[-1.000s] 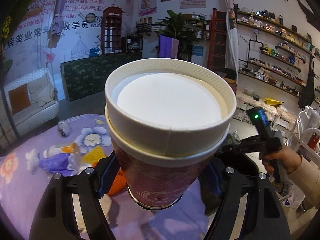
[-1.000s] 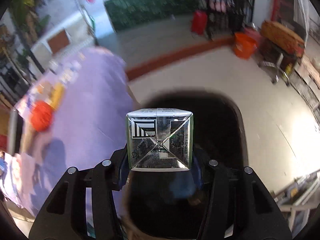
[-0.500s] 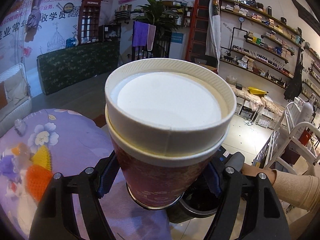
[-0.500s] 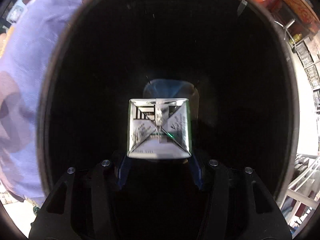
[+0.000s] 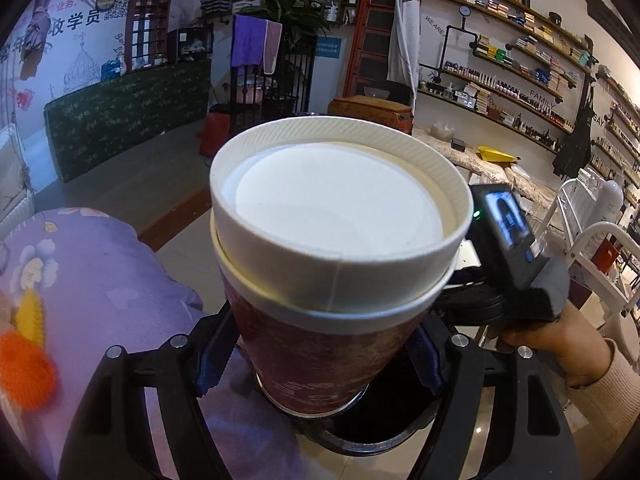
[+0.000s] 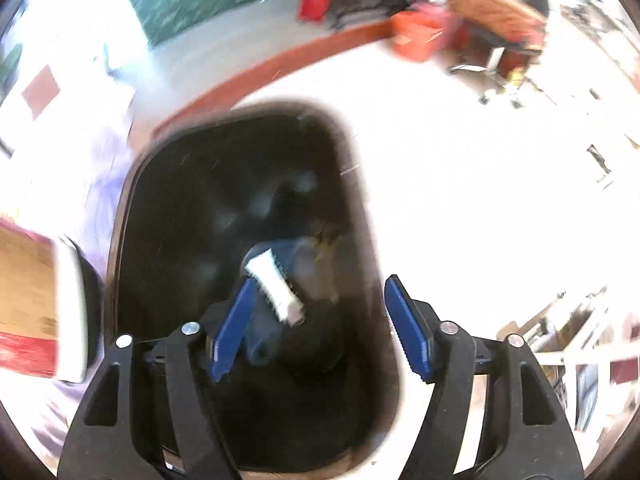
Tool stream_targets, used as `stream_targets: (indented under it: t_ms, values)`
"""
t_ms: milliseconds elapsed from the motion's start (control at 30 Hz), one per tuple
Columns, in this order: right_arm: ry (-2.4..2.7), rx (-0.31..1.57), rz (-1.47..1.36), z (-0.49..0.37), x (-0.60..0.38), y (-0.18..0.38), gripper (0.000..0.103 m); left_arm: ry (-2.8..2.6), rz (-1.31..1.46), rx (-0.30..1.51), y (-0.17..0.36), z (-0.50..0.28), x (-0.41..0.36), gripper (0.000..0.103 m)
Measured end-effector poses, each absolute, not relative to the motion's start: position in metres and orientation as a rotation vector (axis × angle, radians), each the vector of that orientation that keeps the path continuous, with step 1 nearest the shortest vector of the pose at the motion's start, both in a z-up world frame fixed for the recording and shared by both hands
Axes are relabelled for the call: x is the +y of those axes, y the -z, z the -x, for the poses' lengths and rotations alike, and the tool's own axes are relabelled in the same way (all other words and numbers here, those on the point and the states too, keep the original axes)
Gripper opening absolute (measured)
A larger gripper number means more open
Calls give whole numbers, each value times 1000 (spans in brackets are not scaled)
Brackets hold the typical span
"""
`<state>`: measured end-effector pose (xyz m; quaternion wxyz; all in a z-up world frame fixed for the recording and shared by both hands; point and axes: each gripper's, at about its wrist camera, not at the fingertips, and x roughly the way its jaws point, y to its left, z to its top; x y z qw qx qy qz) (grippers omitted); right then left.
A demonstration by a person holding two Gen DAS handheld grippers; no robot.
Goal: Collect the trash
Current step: 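Carry the cup and carton to the black bin and release the carton with the right tool, then lower the red cup into the bin and open the left tool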
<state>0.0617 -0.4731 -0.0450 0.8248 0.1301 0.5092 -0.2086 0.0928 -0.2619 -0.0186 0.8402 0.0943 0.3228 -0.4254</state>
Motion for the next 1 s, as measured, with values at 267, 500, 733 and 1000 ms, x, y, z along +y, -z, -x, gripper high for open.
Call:
stream_targets:
  t_ms: [267,500,733,1000]
  values:
    - [469,890,-429,-17,-483,3,67,926,-260,766,38,-93,-294,73]
    - [515,801,-443,-1,-470,-5,68,897,-359,873,62,-98,-314,73]
    - [522,779,-448,1,-476,-14,68,884,-457,994,87,-101,-327,74]
    - [515,750,-442,-1,-471,-23,70,884,-543,943,82,-98,-321,95]
